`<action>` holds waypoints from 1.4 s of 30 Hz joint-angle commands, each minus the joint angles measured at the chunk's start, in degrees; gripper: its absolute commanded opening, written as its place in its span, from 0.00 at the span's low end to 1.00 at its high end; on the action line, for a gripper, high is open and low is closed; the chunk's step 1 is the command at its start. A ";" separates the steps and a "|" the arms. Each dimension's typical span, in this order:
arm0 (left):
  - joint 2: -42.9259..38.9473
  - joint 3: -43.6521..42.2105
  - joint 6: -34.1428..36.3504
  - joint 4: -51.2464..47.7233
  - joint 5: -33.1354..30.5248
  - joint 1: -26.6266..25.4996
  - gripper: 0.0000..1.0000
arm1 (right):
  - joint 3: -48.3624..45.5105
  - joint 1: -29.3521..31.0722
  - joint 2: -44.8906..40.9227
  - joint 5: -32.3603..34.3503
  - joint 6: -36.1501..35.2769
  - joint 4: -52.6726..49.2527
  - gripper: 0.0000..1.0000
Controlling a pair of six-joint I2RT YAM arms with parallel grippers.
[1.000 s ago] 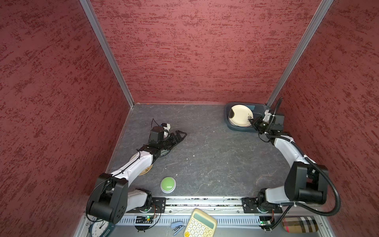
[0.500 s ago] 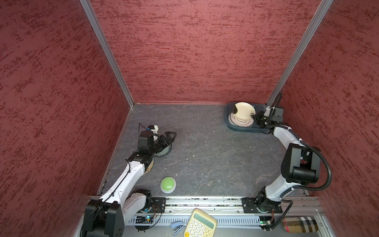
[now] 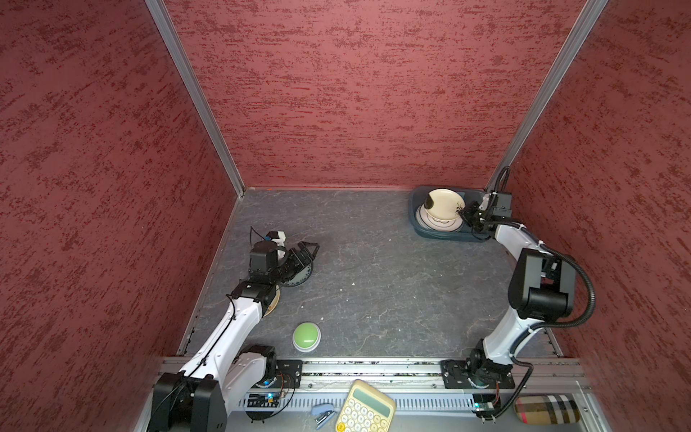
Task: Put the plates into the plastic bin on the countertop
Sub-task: 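Release the cream plate into the bin while the left gripper reaches the blue-and-white plate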
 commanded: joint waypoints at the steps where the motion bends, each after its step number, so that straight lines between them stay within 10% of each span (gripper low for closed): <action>1: -0.86 0.37 0.33 -1.05 -0.99 0.72 0.99 | 2.78 -0.20 1.92 2.52 -1.86 -1.62 0.00; 16: -0.20 -0.35 -0.20 -0.48 -0.86 1.10 0.99 | 6.23 -0.22 7.97 2.11 -1.52 -1.51 0.03; 20: -0.40 -0.47 0.09 -1.01 -0.83 1.65 0.99 | 8.68 -0.13 9.65 2.47 -2.87 -4.25 0.60; 24: -0.78 -0.92 0.15 -0.98 -0.92 2.57 0.99 | 9.09 -0.13 8.40 3.34 -4.28 -6.19 0.74; 42: 4.40 0.43 1.86 -10.61 -3.44 10.30 0.99 | -10.57 1.44 -15.86 -5.02 -0.65 -2.51 0.80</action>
